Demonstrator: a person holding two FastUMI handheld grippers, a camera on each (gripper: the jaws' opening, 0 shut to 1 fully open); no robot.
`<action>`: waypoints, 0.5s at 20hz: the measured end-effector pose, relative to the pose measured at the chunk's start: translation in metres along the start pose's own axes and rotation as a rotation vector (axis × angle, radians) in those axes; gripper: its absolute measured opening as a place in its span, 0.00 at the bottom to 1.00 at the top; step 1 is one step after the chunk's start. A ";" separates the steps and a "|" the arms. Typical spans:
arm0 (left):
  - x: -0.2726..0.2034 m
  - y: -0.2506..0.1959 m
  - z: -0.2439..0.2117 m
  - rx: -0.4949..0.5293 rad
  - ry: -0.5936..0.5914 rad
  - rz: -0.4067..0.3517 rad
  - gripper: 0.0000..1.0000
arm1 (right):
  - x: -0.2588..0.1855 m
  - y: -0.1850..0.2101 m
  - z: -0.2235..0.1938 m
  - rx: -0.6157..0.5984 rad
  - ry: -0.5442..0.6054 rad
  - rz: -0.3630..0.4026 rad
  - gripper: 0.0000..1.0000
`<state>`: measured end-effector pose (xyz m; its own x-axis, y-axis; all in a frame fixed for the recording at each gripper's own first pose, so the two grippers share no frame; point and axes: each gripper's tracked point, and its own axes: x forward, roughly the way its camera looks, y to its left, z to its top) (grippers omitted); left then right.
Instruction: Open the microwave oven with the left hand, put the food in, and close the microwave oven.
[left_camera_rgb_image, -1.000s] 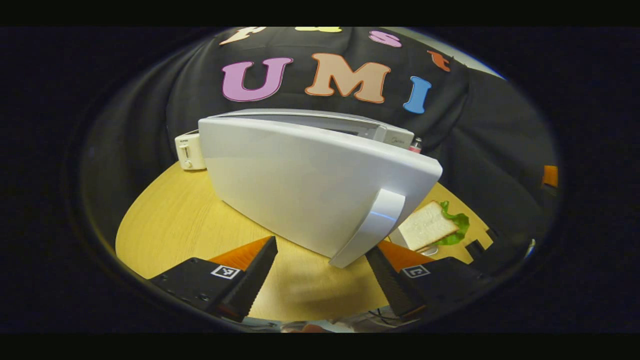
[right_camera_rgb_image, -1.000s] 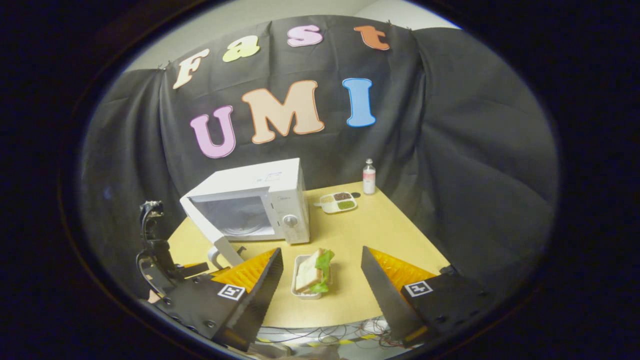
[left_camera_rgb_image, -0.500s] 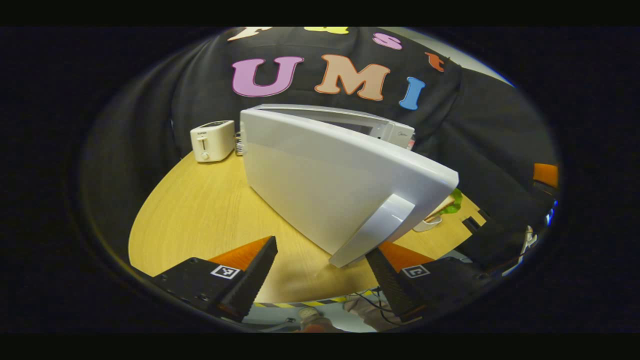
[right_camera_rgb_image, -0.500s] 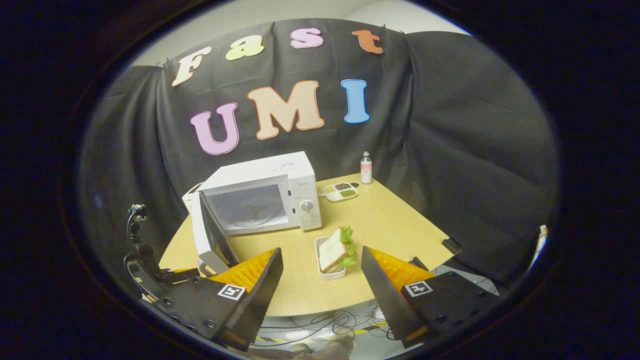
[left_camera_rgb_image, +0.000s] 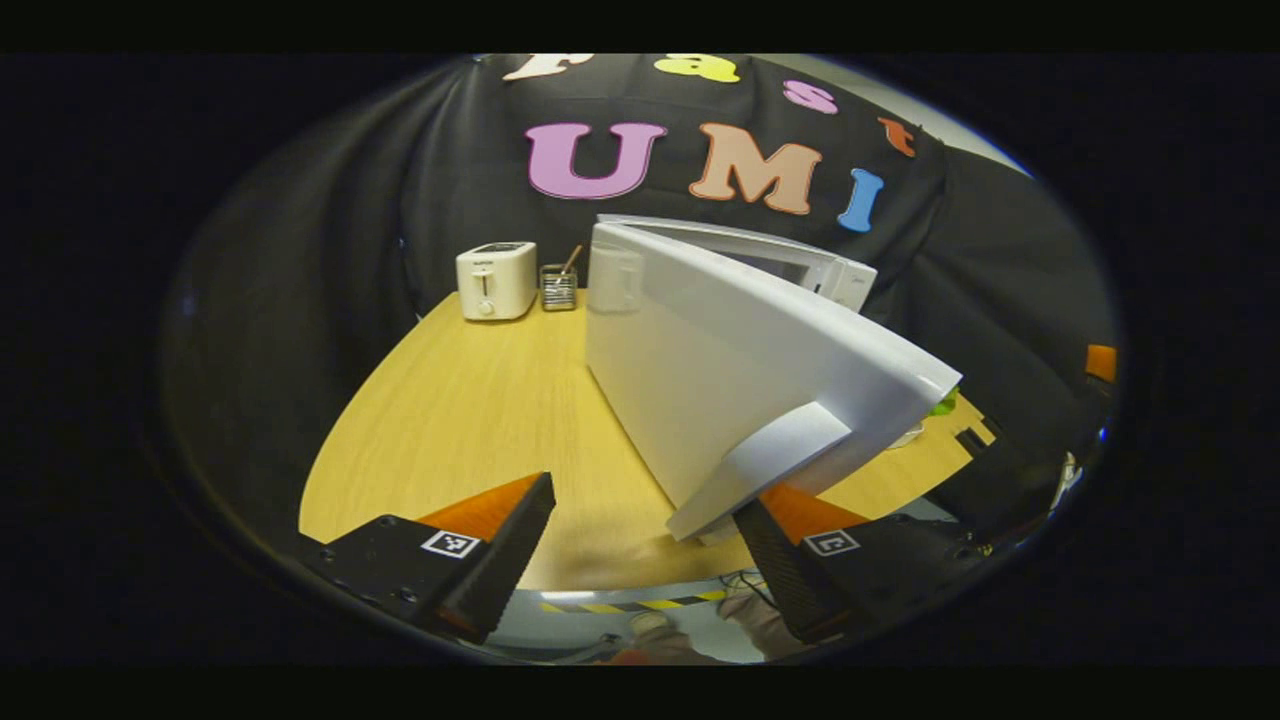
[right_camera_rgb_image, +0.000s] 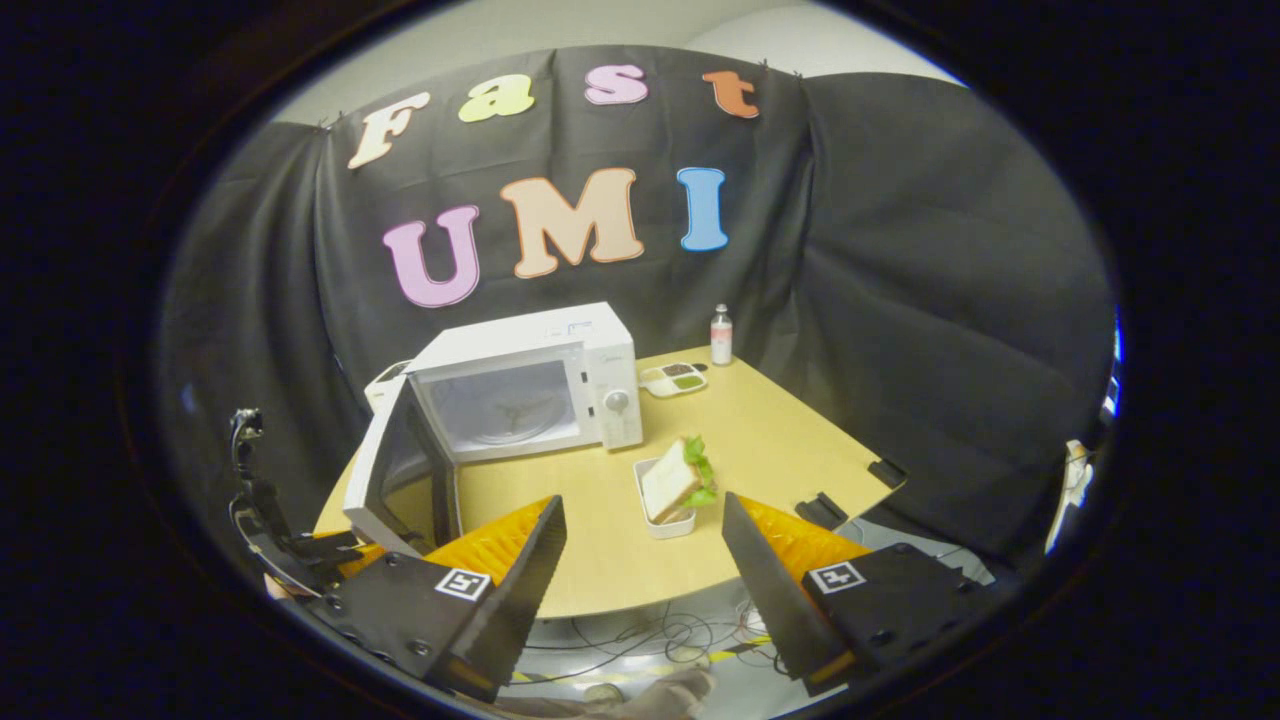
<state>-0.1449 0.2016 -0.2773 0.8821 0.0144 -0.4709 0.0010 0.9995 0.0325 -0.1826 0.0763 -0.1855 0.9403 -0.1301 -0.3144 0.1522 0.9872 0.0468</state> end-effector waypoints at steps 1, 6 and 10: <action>-0.002 0.009 0.000 -0.001 -0.002 0.011 1.00 | -0.002 0.002 -0.001 0.003 0.001 -0.002 0.92; -0.014 0.051 -0.001 -0.019 -0.010 0.059 1.00 | -0.008 0.012 -0.007 0.013 0.009 -0.007 0.92; -0.018 0.065 -0.003 -0.060 -0.002 0.070 1.00 | -0.006 0.009 -0.006 0.013 0.016 -0.017 0.92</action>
<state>-0.1622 0.2660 -0.2698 0.8801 0.0843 -0.4673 -0.0887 0.9960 0.0127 -0.1890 0.0861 -0.1889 0.9327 -0.1453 -0.3300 0.1722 0.9836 0.0535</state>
